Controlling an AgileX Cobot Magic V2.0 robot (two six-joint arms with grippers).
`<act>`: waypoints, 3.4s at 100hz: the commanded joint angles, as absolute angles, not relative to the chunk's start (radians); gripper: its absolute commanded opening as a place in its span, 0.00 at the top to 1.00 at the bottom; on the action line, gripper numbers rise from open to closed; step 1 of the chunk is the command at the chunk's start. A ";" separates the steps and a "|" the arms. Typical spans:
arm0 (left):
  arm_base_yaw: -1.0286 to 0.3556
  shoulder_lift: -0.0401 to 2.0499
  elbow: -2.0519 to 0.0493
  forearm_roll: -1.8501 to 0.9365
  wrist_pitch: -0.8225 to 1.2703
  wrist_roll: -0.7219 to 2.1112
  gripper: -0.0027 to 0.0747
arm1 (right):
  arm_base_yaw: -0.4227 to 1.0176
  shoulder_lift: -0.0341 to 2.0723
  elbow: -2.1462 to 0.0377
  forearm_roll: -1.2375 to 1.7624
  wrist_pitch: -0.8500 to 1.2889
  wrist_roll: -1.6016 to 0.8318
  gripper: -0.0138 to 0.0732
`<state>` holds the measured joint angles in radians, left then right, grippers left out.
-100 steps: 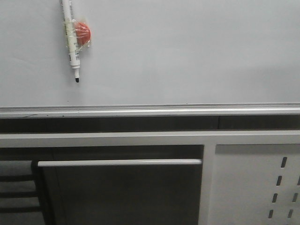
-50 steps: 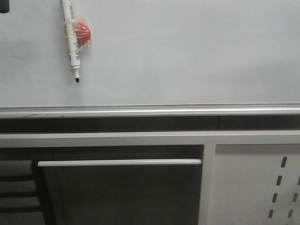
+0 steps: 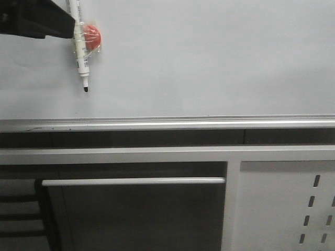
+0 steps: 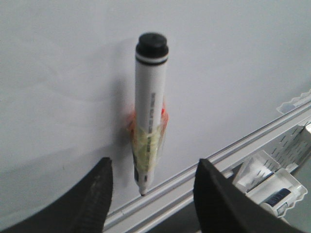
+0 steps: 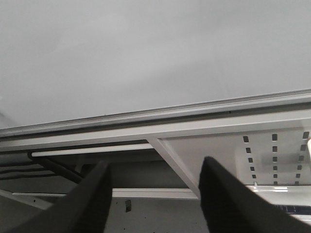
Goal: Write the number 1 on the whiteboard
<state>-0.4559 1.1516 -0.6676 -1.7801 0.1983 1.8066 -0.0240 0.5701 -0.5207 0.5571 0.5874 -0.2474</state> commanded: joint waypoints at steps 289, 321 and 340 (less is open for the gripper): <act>-0.915 1.324 -0.857 -1.369 0.434 1.615 0.99 | 0.270 1.116 -0.992 0.994 1.111 -0.916 0.51; -0.915 1.324 -0.857 -1.366 0.426 1.615 0.99 | 0.270 1.116 -0.992 0.979 1.111 -0.919 0.92; -0.915 1.322 -0.857 -1.352 0.426 1.615 0.92 | 0.270 1.116 -0.992 0.965 1.111 -0.919 0.92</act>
